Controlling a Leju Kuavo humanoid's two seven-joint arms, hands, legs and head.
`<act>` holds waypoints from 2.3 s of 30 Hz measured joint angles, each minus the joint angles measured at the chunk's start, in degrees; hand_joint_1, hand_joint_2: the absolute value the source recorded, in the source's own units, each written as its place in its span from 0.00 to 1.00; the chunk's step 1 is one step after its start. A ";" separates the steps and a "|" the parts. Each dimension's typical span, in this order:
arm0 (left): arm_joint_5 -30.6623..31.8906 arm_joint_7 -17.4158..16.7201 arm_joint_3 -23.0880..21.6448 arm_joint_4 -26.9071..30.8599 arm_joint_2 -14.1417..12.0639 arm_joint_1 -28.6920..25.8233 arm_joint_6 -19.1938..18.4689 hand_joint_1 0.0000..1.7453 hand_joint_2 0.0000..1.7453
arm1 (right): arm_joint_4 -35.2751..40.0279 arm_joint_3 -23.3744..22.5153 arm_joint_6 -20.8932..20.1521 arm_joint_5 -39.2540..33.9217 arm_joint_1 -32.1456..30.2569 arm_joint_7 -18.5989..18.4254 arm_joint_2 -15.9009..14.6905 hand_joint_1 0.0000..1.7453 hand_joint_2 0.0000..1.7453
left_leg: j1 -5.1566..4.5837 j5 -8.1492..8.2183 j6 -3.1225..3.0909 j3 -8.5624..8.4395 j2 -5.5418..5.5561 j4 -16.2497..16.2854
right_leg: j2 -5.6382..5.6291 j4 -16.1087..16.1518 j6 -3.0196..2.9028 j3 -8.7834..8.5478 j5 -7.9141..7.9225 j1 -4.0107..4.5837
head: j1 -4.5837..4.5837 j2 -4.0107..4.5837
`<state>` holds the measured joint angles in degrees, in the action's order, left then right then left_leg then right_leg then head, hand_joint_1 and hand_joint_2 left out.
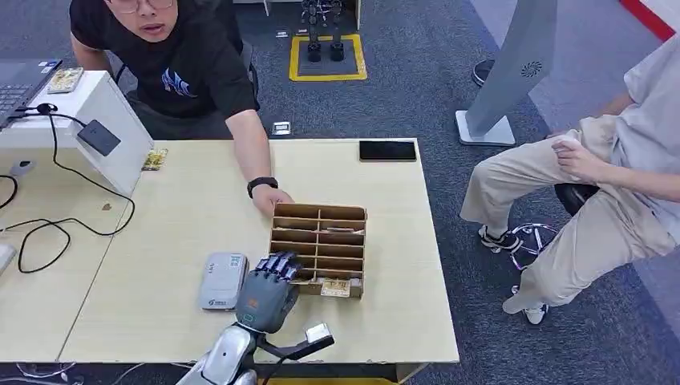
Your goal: Pass the card to the sensor for recognition and then transmit it.
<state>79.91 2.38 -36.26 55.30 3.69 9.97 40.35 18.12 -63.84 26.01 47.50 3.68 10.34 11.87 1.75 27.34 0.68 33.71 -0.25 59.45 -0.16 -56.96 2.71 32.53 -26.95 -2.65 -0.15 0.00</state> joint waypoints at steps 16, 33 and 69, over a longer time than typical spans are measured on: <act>1.09 1.42 0.02 3.23 -0.17 -2.45 0.15 1.00 1.00 | -0.48 0.00 0.42 0.07 -0.01 0.04 -0.02 0.00 1.00 | 0.00 0.00 0.00 -0.03 0.00 -0.01 | -0.02 0.00 -0.01 0.00 0.00 0.00 | 0.00 0.00; 0.18 6.10 3.08 6.05 0.81 -4.40 0.13 1.00 1.00 | -0.50 0.00 1.03 0.09 -0.02 0.04 -0.11 0.00 1.00 | 0.00 0.00 0.00 -0.01 -0.01 -0.01 | -0.03 0.00 -0.01 0.02 0.00 0.00 | 0.04 0.02; -2.91 8.94 6.97 6.75 2.69 -5.62 0.04 1.00 1.00 | -0.81 0.02 1.16 0.13 0.00 0.04 -0.17 0.00 1.00 | 0.00 0.00 0.00 0.00 -0.01 -0.01 | -0.04 0.00 -0.01 0.05 0.00 0.00 | 0.00 0.00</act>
<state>77.00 11.32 -29.29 62.05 6.38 4.35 40.39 17.31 -63.82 27.17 47.63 3.68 10.38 11.69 1.75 27.34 0.68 33.72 -0.26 59.44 -0.20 -56.96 2.70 32.58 -26.95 -2.65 -0.15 0.00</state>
